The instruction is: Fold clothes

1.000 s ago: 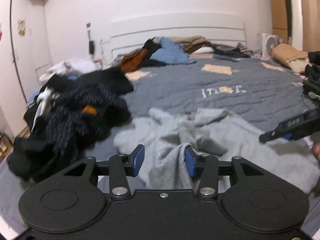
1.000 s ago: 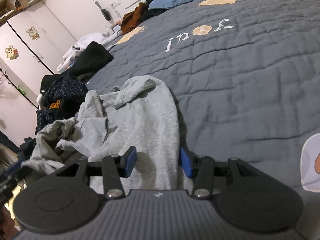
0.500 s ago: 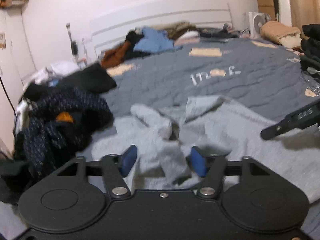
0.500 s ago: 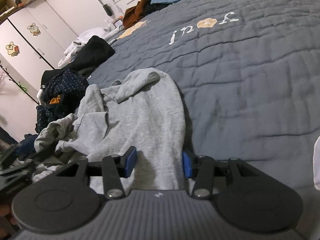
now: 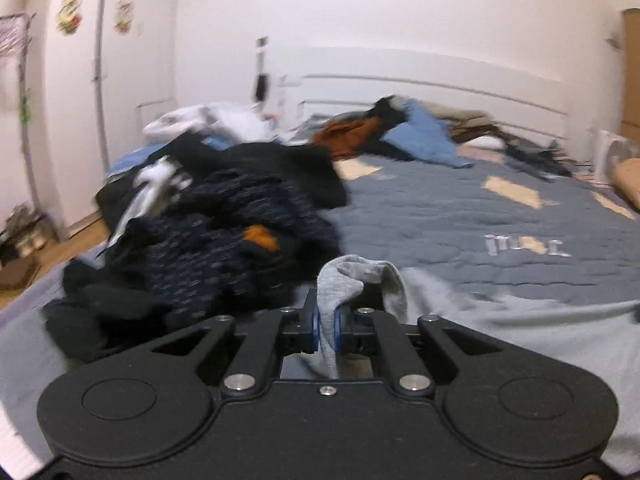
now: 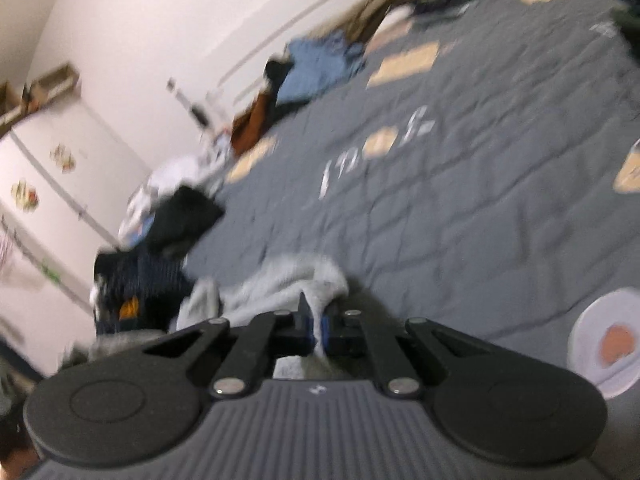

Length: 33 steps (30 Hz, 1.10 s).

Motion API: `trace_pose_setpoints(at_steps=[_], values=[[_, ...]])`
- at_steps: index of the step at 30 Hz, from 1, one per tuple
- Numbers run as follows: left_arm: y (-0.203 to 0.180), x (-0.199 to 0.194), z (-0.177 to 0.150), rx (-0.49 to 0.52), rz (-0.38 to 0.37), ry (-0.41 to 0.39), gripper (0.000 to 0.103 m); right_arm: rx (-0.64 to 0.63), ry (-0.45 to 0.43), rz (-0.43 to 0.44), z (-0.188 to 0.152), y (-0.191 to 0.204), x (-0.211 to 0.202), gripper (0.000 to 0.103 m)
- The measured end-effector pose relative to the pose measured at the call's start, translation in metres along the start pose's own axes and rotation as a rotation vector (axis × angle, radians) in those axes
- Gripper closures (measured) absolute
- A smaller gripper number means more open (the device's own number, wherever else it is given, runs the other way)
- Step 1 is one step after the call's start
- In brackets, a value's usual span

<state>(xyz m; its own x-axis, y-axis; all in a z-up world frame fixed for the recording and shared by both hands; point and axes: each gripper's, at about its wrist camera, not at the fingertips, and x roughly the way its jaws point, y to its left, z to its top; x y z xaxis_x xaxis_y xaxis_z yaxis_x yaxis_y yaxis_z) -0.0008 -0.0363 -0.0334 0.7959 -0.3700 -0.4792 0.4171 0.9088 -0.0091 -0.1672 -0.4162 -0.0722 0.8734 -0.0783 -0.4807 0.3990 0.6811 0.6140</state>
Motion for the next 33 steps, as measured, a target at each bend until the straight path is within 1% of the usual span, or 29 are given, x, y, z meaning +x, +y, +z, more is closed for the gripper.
trace_pose_setpoints(at_steps=[2,3,6,8,10,11,14,16,18,21,24,31,32,33], values=[[0.007,0.001,0.001,0.008,0.023,0.043,0.096,0.023,-0.044,-0.027,0.011,-0.007,-0.012,0.099],[0.007,0.001,-0.001,0.037,0.040,0.065,0.096,0.027,-0.057,-0.043,0.016,-0.011,-0.017,0.099],[-0.001,-0.005,0.002,0.049,0.013,0.026,0.089,0.011,-0.073,-0.099,0.029,-0.023,-0.031,0.099],[-0.006,-0.010,0.004,0.057,-0.007,-0.002,0.080,0.003,-0.028,-0.104,0.033,-0.030,-0.035,0.099],[-0.010,-0.014,0.006,0.064,-0.026,-0.029,0.067,-0.031,0.013,-0.114,0.032,-0.032,-0.037,0.099],[-0.013,-0.017,0.007,0.068,-0.036,-0.043,0.065,-0.060,0.037,-0.118,0.029,-0.031,-0.037,0.099],[-0.020,-0.023,0.010,0.079,-0.065,-0.084,0.061,-0.120,0.134,-0.087,0.018,-0.027,-0.036,0.099],[-0.025,-0.028,0.012,0.087,-0.084,-0.112,0.050,-0.150,0.190,-0.062,0.012,-0.025,-0.038,0.099],[-0.030,-0.032,0.014,0.094,-0.104,-0.139,0.045,-0.201,0.237,-0.049,0.005,-0.020,-0.038,0.099],[-0.045,-0.016,0.002,0.157,-0.105,-0.052,0.045,-0.219,0.271,-0.042,-0.001,-0.019,-0.040,0.099],[-0.060,0.000,-0.010,0.220,-0.106,0.037,0.040,-0.199,0.279,-0.045,-0.005,-0.024,-0.038,0.097],[-0.095,0.039,-0.038,0.368,-0.108,0.246,0.039,-0.153,0.299,-0.050,-0.014,-0.035,-0.032,0.096],[-0.094,0.042,-0.039,0.355,-0.121,0.268,0.039,-0.147,0.302,-0.050,-0.015,-0.037,-0.032,0.096],[-0.092,0.046,-0.040,0.340,-0.134,0.289,0.050,-0.140,0.305,-0.051,-0.016,-0.039,-0.031,0.095]])
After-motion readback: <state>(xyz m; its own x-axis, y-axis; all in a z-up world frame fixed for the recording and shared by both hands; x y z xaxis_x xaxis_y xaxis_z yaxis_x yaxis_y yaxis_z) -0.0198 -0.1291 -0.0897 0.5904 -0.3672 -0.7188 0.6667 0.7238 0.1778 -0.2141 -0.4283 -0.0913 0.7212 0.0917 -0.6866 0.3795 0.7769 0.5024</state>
